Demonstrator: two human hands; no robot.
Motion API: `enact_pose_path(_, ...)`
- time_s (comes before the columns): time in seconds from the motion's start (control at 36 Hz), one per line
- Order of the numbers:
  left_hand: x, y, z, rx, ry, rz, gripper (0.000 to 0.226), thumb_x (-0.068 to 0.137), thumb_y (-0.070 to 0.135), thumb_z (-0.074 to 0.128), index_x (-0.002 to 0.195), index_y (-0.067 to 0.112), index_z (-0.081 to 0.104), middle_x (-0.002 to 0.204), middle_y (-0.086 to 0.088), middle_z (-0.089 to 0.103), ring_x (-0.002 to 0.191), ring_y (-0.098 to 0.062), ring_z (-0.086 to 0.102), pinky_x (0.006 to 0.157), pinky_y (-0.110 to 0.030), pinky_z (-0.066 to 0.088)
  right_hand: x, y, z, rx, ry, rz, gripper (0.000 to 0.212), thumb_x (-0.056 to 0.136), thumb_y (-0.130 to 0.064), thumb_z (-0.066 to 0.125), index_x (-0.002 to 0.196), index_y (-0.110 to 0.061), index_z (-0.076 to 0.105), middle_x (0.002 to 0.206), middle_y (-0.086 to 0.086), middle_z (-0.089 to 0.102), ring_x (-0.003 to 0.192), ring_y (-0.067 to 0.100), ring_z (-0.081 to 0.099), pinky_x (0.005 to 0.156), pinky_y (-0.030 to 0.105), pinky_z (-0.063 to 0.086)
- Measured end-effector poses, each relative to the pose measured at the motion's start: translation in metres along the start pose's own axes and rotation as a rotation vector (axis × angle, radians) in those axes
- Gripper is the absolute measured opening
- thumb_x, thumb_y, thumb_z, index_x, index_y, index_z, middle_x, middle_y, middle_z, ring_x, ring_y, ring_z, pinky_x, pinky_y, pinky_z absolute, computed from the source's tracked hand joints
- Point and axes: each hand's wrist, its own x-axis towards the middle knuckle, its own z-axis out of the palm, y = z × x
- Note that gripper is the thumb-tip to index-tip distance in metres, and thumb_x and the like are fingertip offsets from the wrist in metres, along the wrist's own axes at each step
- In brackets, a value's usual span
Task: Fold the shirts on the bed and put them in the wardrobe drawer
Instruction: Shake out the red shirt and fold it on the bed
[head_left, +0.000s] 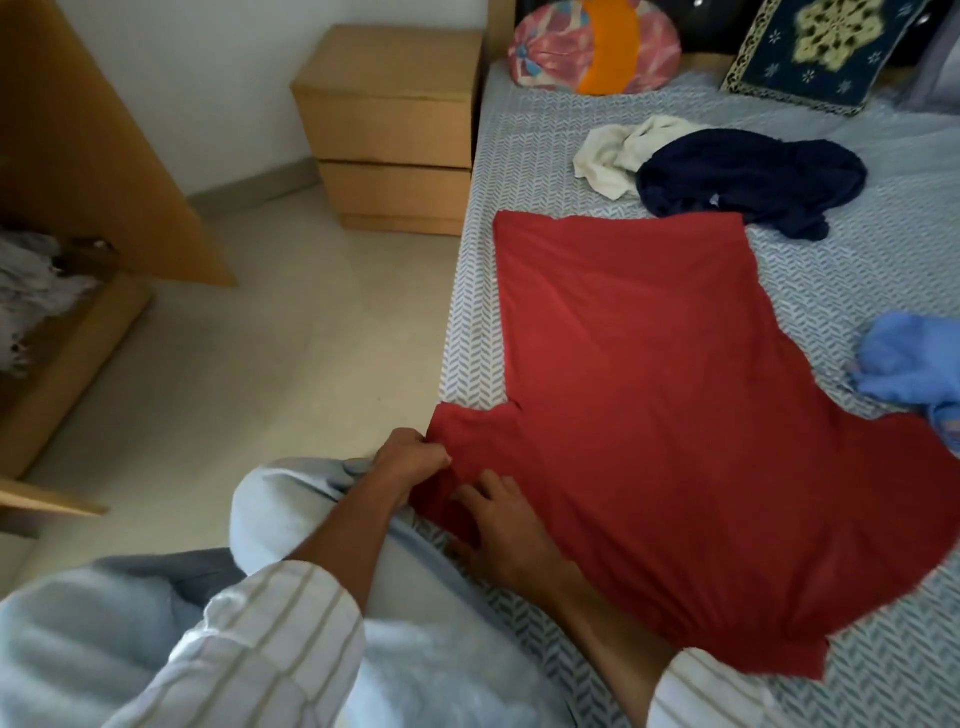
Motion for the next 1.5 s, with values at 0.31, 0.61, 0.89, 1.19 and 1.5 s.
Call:
enact_pose_path(0.31,-0.009,0.005,-0.007,0.103,0.134,0.067,0.013,0.074,0.022,0.069,0.080,0.010,0.068,0.078,-0.006,0.068,0.072,-0.023,0.064,0.069,-0.034,0.059,-0.002,0.002,0.005,0.030,0.113,-0.056,0.041,0.077,-0.019,0.055,0.117,-0.015,0.060,0.102,0.008,0.056,0.085,0.032,0.054,0.077,0.039,0.046)
enact_pose_path(0.61,-0.045,0.029,0.018,-0.126,-0.025,0.314,0.006,0.077,0.022,0.074,0.076,0.017,0.071,0.075,0.000,0.073,0.072,-0.018,0.068,0.068,-0.033,0.055,-0.001,-0.003,-0.048,1.364,0.136,0.532,0.032,0.097,-0.049,0.055,0.107,-0.024,0.072,0.090,0.003,0.073,0.079,0.020,0.069,0.068,0.040,0.057)
enact_pose_path(0.89,-0.064,0.091,0.082,-0.160,-0.255,0.387,0.013,0.078,0.031,0.067,0.070,0.024,0.075,0.068,0.000,0.069,0.067,-0.015,0.066,0.060,-0.030,0.054,-0.040,0.059,-0.098,1.415,0.237,0.571,0.042,0.084,-0.048,0.074,0.112,-0.017,0.067,0.109,0.008,0.073,0.102,0.022,0.071,0.080,0.051,0.060)
enact_pose_path(1.19,-0.030,0.068,0.120,0.343,-0.015,0.619,0.029,0.089,0.017,0.065,0.117,0.021,0.070,0.115,0.002,0.070,0.109,-0.016,0.064,0.094,-0.020,0.042,-0.054,0.124,-0.092,1.077,0.330,0.989,0.011,0.094,-0.022,0.059,0.100,-0.022,0.068,0.094,0.002,0.068,0.083,0.017,0.065,0.063,0.035,0.057)
enact_pose_path(1.5,0.009,0.108,0.132,0.948,-0.092,0.838,0.057,0.092,0.028,0.059,0.146,0.024,0.041,0.144,-0.001,0.044,0.140,-0.024,0.032,0.109,-0.048,0.028,-0.066,0.139,-0.089,0.580,0.302,0.756,0.022,0.093,-0.037,0.062,0.101,-0.019,0.072,0.089,-0.005,0.075,0.084,0.013,0.070,0.079,0.037,0.056)
